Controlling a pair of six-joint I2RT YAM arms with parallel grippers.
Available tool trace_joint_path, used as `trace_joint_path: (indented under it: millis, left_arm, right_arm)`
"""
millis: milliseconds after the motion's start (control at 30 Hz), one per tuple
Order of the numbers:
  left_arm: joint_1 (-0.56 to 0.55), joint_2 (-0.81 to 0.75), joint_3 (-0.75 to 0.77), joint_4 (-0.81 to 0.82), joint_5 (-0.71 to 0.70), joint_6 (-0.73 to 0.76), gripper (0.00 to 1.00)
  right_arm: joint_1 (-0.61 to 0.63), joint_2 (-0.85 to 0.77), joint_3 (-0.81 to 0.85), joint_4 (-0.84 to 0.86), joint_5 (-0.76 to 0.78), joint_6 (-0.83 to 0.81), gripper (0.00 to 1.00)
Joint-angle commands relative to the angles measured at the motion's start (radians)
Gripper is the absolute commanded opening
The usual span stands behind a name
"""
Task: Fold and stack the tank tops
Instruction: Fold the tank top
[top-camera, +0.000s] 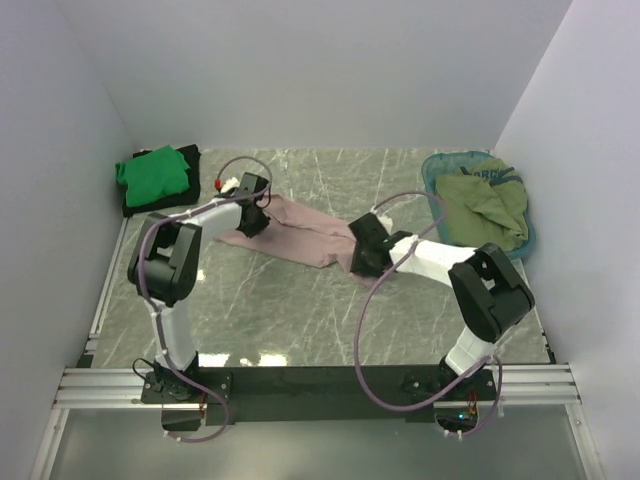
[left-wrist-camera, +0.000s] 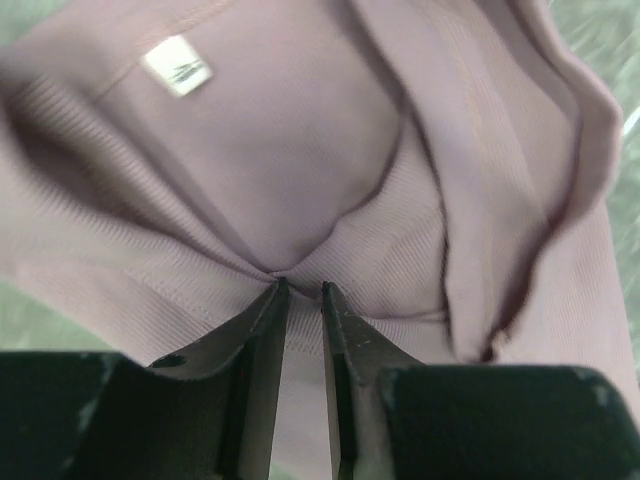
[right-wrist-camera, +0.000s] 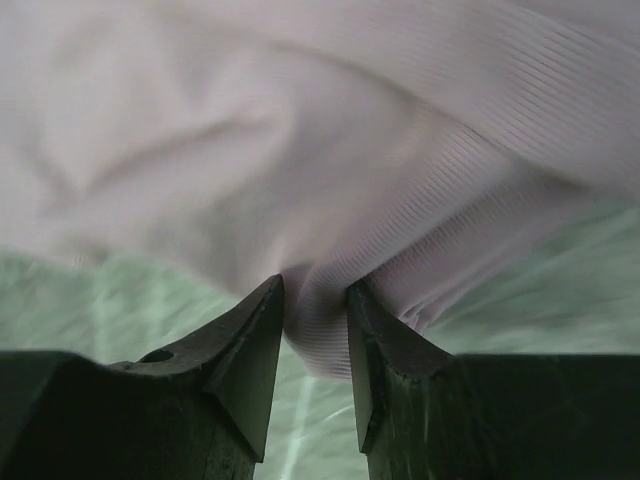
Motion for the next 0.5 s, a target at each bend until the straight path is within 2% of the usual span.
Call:
trace_joint_path:
  millis: [0,133,267,467]
  left_arm:
    - [0.005,0.103,0.102,-0.082,-0.083,0.114,0.28]
    - [0.032,0.187,0.239,-0.046,-0.085,0.302,0.29]
    - [0.052,0.267,0.383,-0.022,-0.041,0.441,0.30]
    - [0.070,0.388,0.592,0.035,0.125,0.580,0.36]
  right_arm:
    - [0.117,0.014,-0.045,-0.038,-0.094,0.104,0.39]
    - [0.235,0.027,-0.014,-0.031,-0.126,0.138,0.39]
    - [0.349,0.085,0.104,-0.058,-0.147,0.135,0.39]
    - [0.444,0.215,0.323,-0.087,-0.199,0.091,0.40]
